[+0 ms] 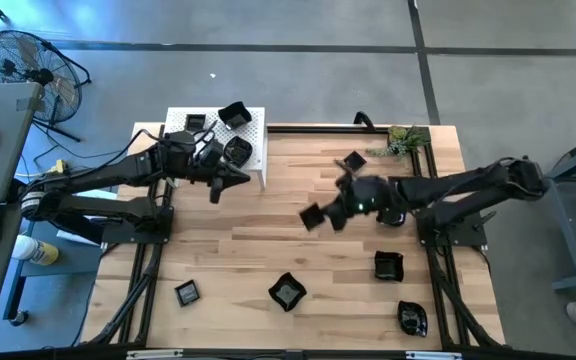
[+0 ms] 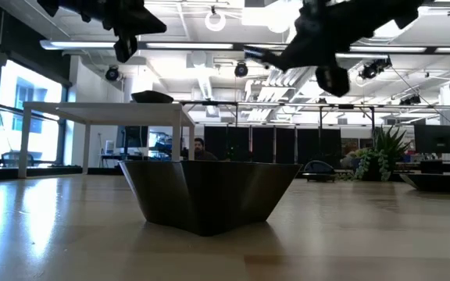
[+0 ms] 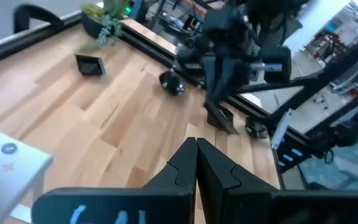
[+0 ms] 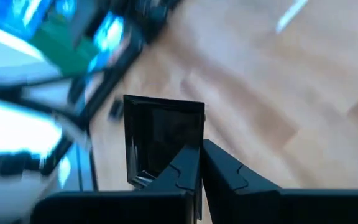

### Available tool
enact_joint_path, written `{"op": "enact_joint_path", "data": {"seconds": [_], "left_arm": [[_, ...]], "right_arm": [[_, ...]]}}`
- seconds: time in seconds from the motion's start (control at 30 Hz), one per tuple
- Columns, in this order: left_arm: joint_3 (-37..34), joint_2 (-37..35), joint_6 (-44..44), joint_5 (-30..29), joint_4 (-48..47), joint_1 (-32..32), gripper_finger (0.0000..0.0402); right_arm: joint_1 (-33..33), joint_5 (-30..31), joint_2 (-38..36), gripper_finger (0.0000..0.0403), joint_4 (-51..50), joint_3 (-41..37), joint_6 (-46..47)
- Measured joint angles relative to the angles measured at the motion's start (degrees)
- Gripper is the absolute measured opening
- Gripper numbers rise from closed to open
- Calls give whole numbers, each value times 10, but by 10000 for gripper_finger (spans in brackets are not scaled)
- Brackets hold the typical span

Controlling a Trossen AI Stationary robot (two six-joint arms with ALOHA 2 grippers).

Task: Pick & Place Mini shaped plates
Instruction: Stack the black square plate on top of the other black square plate on the shelf

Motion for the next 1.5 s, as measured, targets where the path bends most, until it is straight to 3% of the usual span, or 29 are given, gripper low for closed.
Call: {"op": "enact_joint_path", "data": {"seconds": [0.13, 0.33, 0.5, 0.63, 0.93, 1.2, 1.5], "left_arm": [[0, 0, -4, -54, 6, -6, 0], [0, 0, -39, -202, 22, -58, 0], [2, 23, -71, -307, 47, -104, 4], [44, 61, -89, -369, 31, -125, 29], [160, 186, -90, -369, -9, -128, 100], [254, 265, -90, -354, -79, -128, 103], [283, 293, -92, -349, -91, -128, 103]], "right_arm": [[-55, 22, 0, 7, 56, 0, -8], [-112, 69, 0, 8, 134, 0, -17], [-137, 103, 0, 8, 141, 0, -19], [-146, 118, 0, 8, 142, 0, -38], [-148, 121, 0, 9, 153, 0, -59], [-148, 125, 0, 6, 171, 0, -88], [-148, 120, 0, 8, 185, 0, -117]]}}
